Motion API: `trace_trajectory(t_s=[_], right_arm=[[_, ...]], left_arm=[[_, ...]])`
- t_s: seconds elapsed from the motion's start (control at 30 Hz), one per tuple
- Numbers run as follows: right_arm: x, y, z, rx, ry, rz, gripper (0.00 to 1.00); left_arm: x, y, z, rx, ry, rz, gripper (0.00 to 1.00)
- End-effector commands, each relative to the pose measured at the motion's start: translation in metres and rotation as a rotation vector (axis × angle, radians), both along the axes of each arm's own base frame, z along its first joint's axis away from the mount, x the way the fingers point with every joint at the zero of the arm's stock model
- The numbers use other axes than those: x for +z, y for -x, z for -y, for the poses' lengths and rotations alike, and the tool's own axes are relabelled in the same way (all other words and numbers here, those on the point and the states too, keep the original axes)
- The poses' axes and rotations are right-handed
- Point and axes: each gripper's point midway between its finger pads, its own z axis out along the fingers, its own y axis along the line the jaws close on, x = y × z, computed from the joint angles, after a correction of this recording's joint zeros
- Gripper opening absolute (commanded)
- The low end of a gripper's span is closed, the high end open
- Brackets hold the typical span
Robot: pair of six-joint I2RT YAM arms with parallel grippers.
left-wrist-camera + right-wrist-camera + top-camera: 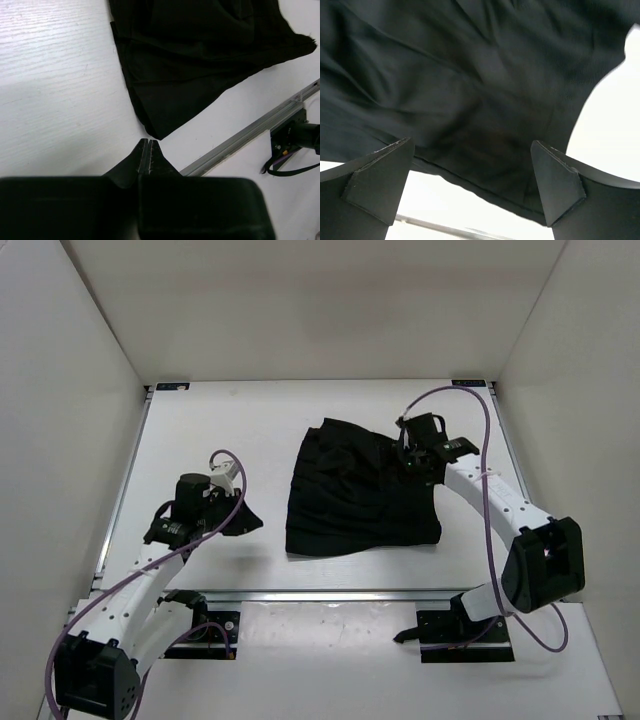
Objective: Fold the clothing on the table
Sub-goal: Flatten the skirt out
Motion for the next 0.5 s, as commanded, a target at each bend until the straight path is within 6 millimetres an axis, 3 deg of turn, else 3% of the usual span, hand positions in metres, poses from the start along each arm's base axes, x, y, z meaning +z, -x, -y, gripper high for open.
trace_trajectory(t_s=[0.0,0.13,0.27,0.33,0.37,0.4,0.43,0.47], right_arm=[[0.015,0.002,0.014,-0.059,-0.019,0.067,0.99],[-0.016,0.022,0.024,-0.069,0.043,-0.027,1.00],[-0.050,0.049,0.007,-0.029,0.055,-0.142,0.79],[-0.066,0.069,-0.017,0.032,-0.002,-0.207,0.48],[-0.069,0.075,-0.026,0.055,-0.043,-0.221,0.38],[-0.075,0.086,-0.046,0.104,-0.087,-0.237,0.16],[-0.078,0.091,-0.062,0.138,-0.118,-0.231,0.06],[-0.076,0.090,-0.077,0.150,-0.161,-0.221,0.05]], left_arm=[[0.017,-0.007,0.010,-0.025,0.061,0.063,0.00],[0.020,0.000,0.026,-0.093,0.100,0.053,0.00],[0.020,0.008,0.035,-0.128,0.152,0.069,0.19],[0.029,0.010,0.037,-0.139,0.207,0.108,0.29],[0.030,0.009,0.036,-0.132,0.219,0.114,0.34],[0.033,0.010,0.036,-0.131,0.226,0.130,0.34],[0.033,0.010,0.037,-0.132,0.215,0.136,0.37],[0.037,0.009,0.037,-0.129,0.205,0.154,0.38]])
